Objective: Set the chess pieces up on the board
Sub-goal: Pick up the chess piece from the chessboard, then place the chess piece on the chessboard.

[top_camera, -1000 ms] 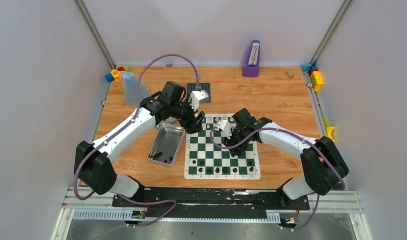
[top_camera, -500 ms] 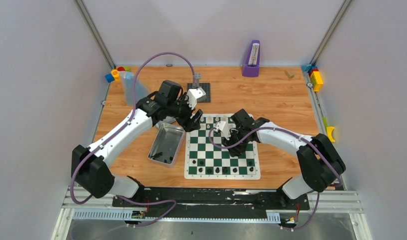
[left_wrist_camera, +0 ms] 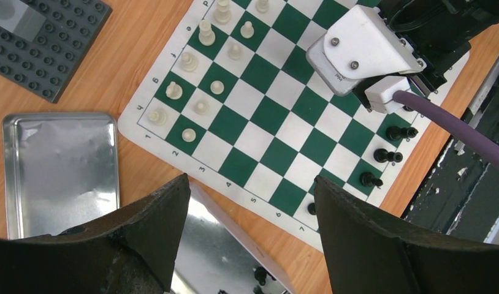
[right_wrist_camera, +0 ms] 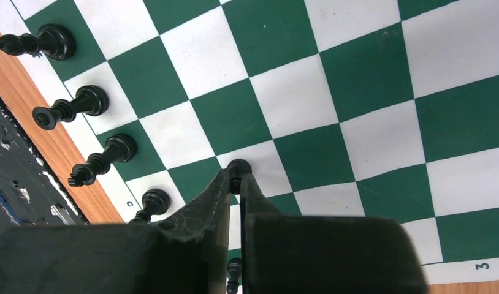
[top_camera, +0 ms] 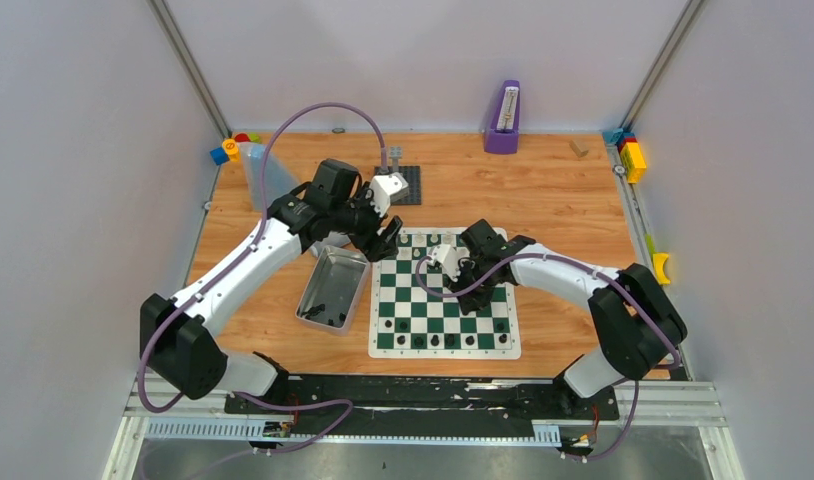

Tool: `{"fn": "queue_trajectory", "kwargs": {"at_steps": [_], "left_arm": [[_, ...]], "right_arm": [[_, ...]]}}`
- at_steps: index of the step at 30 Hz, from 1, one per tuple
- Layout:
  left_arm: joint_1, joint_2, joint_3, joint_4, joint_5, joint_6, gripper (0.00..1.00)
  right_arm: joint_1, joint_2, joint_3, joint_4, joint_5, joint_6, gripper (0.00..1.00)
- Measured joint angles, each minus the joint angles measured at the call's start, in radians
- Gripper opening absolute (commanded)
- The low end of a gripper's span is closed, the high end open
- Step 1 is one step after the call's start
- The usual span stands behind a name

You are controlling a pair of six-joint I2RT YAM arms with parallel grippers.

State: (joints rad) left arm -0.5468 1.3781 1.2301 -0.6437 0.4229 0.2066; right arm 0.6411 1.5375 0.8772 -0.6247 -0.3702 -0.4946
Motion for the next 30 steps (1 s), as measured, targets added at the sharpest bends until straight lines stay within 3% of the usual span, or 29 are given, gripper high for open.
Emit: {"fn": "queue_trajectory", "kwargs": {"at_steps": [5, 14, 30], "left_arm": [[0.002, -0.004, 0.000, -0.001, -0.010, 0.001, 0.82], [0.006, -0.008, 0.013, -0.037, -0.044, 0.016, 0.83], [0.007, -0.009, 0.037, -0.095, -0.067, 0.046, 0.84]], "right_arm": [[0.000, -0.021, 0.000, -0.021, 0.006, 0.003, 0.00], [0.000, -0.204, -0.068, -0.071, 0.023, -0.002, 0.00], [0.000, -0.190, -0.134, -0.068, 0.054, -0.015, 0.00]]}}
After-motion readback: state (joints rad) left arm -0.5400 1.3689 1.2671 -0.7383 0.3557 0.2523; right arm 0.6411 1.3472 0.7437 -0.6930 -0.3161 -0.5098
